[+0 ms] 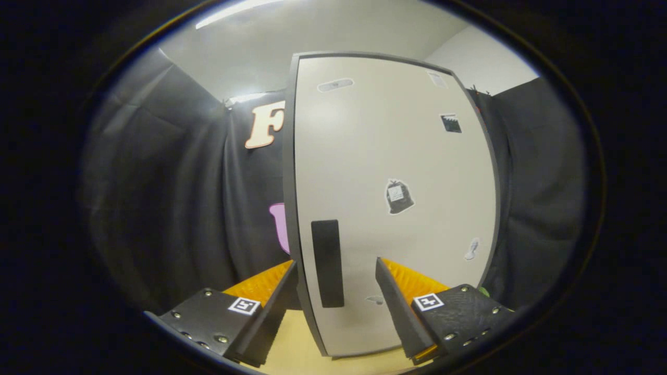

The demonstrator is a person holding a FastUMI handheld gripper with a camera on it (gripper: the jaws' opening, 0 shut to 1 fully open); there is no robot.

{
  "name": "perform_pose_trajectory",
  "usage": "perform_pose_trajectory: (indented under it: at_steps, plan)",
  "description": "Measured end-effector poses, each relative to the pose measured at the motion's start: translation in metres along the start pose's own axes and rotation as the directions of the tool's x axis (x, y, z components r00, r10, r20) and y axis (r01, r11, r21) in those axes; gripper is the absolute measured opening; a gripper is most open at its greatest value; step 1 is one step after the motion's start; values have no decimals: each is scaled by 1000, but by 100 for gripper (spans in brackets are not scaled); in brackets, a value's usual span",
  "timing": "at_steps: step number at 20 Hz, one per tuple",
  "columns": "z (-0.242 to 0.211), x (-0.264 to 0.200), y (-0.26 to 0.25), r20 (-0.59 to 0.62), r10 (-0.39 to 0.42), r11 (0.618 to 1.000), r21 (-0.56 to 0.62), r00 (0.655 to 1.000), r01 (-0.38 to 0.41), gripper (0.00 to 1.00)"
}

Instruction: Open the shoe cabinet door, grab the shoes and put them into the shoe cabinet, then close the shoe cabinet door.

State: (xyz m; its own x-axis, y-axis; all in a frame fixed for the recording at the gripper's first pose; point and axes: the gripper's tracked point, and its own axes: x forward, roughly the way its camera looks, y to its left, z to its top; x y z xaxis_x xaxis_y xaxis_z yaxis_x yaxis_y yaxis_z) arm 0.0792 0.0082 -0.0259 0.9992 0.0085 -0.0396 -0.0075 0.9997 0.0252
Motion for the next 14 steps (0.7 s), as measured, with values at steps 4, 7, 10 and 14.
perform_pose_trajectory:
  at_steps: [4,7,10,14]
  plan:
    - [-8,27,4,-8,2,1000,2,1000,-2,78]
    - [-9,36,2,-6,-9,1000,3,1000,9,67]
    - [-9,43,10,2,16,1000,-9,1000,-16,53]
    - [-8,36,8,-11,11,999,-30,1000,-11,30]
